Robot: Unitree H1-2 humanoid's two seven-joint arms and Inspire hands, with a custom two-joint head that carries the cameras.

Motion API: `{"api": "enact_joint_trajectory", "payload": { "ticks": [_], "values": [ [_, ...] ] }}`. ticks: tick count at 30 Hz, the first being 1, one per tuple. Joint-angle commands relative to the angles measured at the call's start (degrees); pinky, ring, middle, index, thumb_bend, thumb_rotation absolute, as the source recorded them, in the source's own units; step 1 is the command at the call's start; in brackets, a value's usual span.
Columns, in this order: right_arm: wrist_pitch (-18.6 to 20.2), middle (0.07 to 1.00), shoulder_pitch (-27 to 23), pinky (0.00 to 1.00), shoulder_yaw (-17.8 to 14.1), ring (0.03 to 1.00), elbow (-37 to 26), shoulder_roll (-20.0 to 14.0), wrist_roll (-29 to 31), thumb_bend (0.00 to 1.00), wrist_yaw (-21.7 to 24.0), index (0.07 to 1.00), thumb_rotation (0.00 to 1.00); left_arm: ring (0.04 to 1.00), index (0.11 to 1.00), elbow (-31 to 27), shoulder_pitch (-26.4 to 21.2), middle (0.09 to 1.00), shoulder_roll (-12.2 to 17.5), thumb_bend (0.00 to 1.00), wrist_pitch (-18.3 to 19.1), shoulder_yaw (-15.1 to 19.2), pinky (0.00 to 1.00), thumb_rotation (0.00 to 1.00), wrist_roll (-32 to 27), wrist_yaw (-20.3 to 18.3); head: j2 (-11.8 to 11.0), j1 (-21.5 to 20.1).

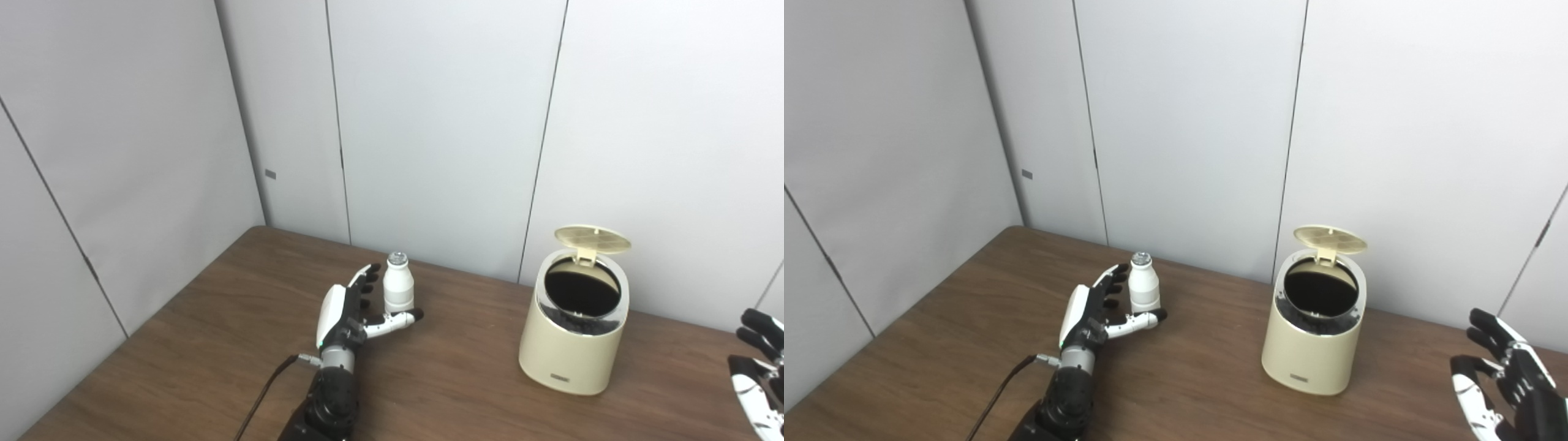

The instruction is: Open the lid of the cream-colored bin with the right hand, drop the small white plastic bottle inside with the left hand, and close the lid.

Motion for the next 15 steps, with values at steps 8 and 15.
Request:
{"api": "enact_joint_trajectory", "payload": {
  "ticks": [8,15],
  "values": [
    [-1.1,0.821,-1.2,0.63,-0.1,0.796,-2.1,0.2,-0.3,0.00,-0.5,0.801,0.36,0.805,0.874,3.3,-1.8,0.834,-0.6,1.00,0.1,-0.6,0.70,0.28,-2.3,-2.5,0.1,-0.2],
    [-1.4,0.828,-1.1,0.64,-0.2,0.804,-2.0,0.2,-0.3,0.01,-0.5,0.806,0.36,0.728,0.769,7.2,-2.6,0.739,-1.5,1.00,-5.6,0.7,0.66,0.19,-2.4,2.4,0.1,-0.5]
  ]
}}
